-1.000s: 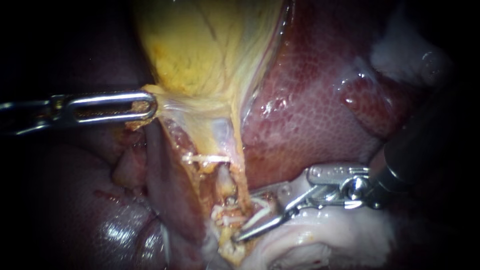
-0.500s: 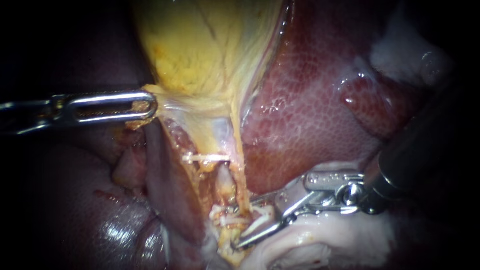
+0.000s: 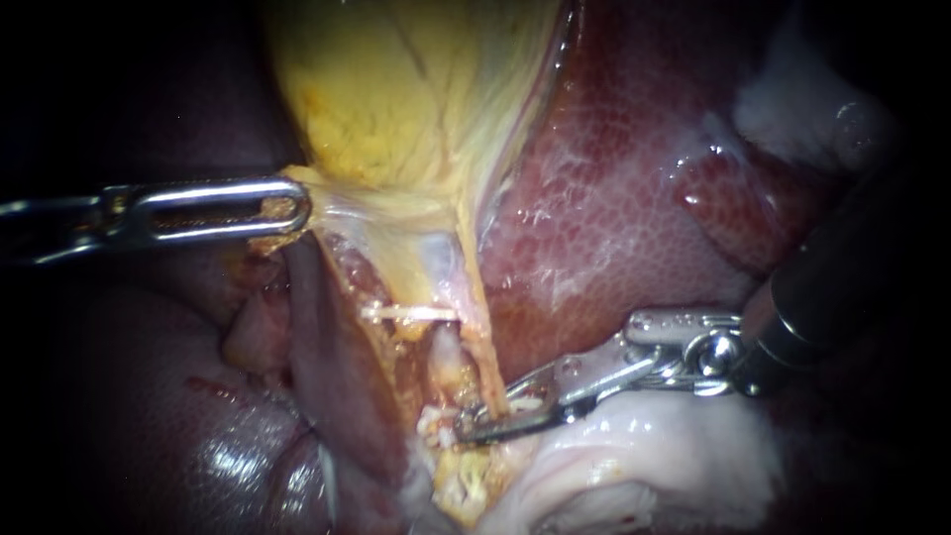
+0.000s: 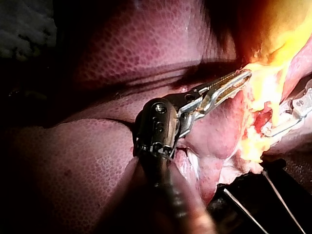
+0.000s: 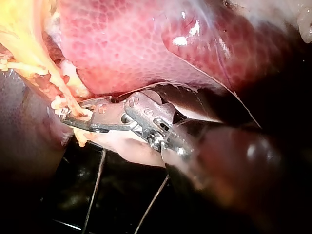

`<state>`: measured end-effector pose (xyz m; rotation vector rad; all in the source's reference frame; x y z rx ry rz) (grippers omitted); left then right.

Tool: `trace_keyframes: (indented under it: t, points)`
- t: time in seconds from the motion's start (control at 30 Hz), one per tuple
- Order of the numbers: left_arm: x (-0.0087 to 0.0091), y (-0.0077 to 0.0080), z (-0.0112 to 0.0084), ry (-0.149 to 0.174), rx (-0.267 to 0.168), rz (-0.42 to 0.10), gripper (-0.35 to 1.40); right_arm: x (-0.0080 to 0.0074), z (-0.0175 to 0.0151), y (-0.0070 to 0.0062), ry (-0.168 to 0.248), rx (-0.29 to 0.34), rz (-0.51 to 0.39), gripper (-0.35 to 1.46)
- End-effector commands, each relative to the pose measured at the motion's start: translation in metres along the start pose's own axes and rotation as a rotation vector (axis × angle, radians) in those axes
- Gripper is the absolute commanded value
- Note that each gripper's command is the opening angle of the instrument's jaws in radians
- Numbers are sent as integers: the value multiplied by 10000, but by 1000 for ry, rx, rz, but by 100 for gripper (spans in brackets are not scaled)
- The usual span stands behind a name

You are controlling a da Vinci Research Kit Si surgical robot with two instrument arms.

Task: Clipping first clip right tube

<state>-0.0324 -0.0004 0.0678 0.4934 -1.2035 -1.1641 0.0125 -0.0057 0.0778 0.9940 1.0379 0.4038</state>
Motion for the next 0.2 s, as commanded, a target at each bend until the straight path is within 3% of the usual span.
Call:
trace_keyframes:
  t: [0.03,0.2]
  points:
    - [0,0,0,0,1,0,-35,0,0,0,0,0,0,-35]
    - [0,0,0,0,1,0,-35,-1,0,1,0,0,5,-35]
